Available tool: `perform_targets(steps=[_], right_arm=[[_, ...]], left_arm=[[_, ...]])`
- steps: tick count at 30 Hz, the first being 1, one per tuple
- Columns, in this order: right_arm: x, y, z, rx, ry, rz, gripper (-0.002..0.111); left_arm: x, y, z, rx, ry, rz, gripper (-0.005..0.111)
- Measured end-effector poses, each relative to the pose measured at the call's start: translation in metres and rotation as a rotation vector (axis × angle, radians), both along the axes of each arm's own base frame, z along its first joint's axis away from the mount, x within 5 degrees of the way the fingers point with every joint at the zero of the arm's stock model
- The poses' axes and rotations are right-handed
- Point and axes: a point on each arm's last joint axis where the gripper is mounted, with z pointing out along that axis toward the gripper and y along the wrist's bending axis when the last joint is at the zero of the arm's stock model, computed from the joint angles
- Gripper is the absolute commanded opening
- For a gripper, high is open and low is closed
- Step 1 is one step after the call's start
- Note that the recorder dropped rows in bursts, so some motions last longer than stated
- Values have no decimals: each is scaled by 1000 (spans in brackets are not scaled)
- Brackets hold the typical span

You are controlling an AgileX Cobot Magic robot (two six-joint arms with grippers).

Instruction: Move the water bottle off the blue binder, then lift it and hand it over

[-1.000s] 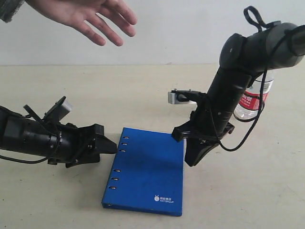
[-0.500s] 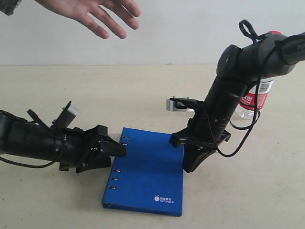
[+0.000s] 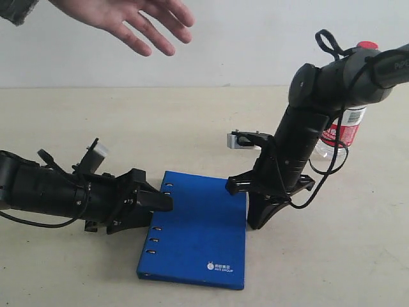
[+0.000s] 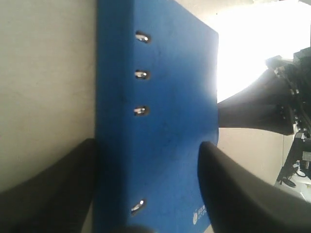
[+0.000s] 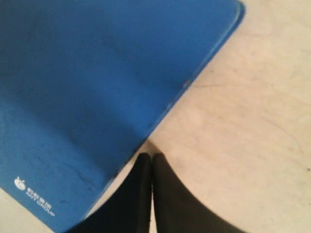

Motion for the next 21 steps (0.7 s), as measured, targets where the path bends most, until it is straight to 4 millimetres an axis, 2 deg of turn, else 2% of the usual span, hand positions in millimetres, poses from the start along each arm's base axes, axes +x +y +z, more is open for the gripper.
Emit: perform_targets(steps=[9,21], right_arm=[[1,-1,0,-12,-10,-5,1],[4,4,0,103,-35,27,1]], left_arm=[[0,0,0,-3,2,2,58],[0,0,0,21,-51,-42,58]])
